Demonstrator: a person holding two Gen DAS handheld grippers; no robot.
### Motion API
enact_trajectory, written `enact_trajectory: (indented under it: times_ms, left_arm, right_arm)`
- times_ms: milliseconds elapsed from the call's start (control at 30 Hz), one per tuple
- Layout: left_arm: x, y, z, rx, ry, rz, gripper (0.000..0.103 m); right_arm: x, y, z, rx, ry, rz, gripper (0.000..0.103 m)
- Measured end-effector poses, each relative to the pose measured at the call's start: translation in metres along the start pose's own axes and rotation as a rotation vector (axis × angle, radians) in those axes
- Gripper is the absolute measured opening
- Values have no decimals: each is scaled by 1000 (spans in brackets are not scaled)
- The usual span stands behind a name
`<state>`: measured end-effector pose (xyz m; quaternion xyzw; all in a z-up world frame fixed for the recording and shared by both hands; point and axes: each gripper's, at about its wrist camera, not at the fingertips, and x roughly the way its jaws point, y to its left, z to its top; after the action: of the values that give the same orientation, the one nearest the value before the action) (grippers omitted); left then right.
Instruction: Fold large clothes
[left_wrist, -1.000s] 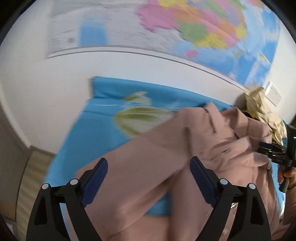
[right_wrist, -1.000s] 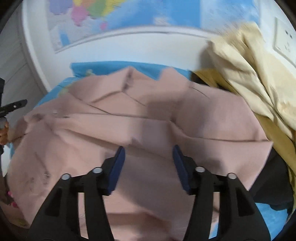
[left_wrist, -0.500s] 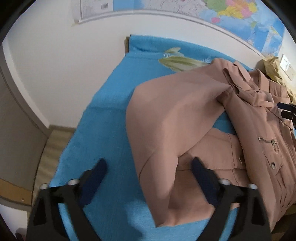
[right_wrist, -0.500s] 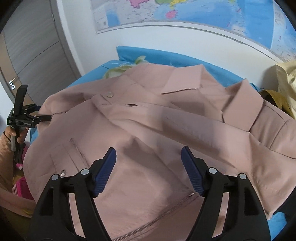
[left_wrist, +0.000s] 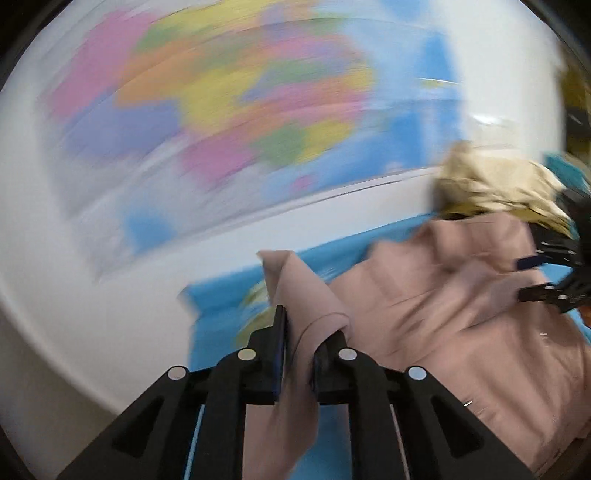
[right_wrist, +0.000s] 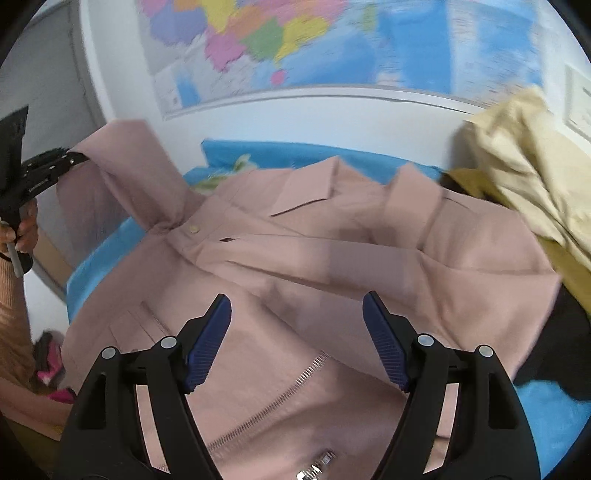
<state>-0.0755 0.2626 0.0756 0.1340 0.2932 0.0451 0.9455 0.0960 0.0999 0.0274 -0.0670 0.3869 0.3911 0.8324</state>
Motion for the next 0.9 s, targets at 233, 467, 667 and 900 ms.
enact_trajectory:
  times_ms: [233,467,667,900]
  left_arm:
    - [83,-119,14,174,167,-254,52]
    - [113,-128,-19,-65,273,-402,69]
    - [79,-89,-20,-209,124,-377,93]
    - [42,-59,-21,-224,-27,-400,96]
  right_arm:
    - [-18,-29,-27,78,3,-19,75]
    - [-12,-29,-43,74,7,24,78]
    - [3,-6,-36,30,9,89,80]
    - [17,51,-11,-120,-33,130,83]
